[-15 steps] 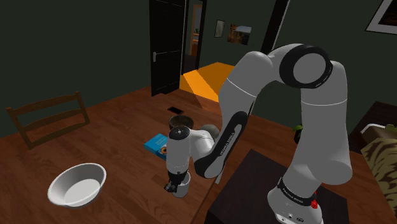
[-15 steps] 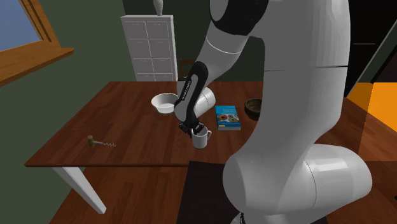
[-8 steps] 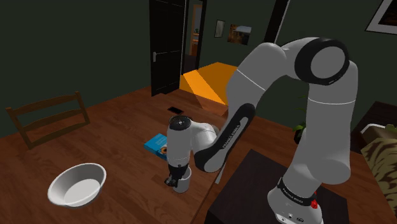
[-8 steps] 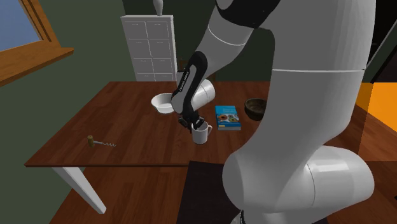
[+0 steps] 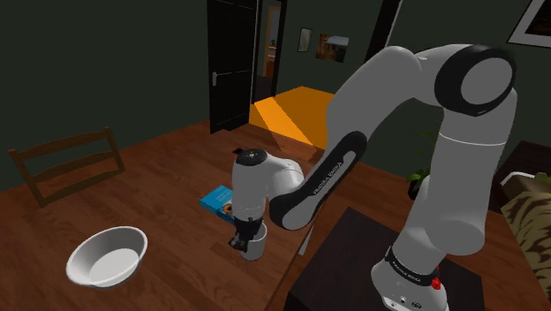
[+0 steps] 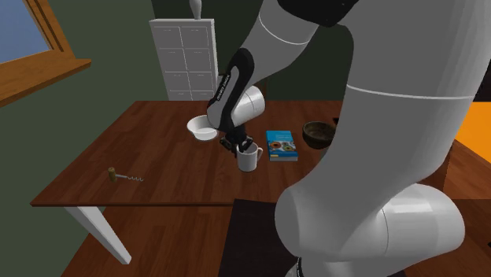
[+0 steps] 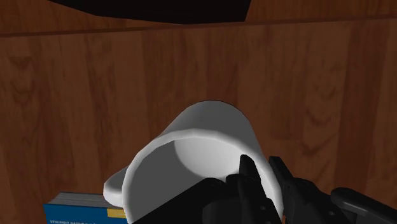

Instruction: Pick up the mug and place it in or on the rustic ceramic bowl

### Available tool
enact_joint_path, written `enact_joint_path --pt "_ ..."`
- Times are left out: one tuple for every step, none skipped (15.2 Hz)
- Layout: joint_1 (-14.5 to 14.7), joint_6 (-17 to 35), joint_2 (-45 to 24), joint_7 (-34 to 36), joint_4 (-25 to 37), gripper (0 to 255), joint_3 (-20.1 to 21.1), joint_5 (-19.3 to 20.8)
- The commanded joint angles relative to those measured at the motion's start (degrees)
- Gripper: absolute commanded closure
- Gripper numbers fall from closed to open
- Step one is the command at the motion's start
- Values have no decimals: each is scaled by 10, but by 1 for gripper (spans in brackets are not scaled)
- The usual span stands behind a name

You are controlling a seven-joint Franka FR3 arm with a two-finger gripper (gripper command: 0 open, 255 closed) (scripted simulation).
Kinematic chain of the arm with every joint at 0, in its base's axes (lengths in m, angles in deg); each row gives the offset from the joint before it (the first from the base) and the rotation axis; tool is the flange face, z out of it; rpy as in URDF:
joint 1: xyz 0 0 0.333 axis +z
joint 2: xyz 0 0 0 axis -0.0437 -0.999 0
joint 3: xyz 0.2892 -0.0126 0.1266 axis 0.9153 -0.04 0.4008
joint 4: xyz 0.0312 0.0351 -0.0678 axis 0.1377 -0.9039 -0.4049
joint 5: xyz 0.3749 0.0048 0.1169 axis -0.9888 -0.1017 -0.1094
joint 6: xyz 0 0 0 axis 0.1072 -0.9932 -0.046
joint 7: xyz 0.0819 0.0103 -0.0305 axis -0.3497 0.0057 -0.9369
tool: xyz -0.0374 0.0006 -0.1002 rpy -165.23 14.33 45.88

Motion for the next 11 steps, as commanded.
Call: enact_joint_path --pt "-5 -14 16 -13 -1 255 7 -16" --pt "-6 -20 24 -18 -1 255 9 -23" --pt "-8 -27 32 -24 0 255 12 -30" --pt "-9 -34 39 -29 0 255 14 -38" --pt "-10 -41 47 -34 1 255 16 -44" --pt "-11 -48 54 -39 2 255 18 -51" --pt "-12 -55 61 -44 3 255 19 -58" --pt "-12 -62 68 -49 4 255 21 -64" --pt "-13 -69 75 -54 5 255 22 -70" --pt "-13 -77 82 -58 6 255 23 -76" --pt "-14 -84 89 -63 8 255 24 -82"
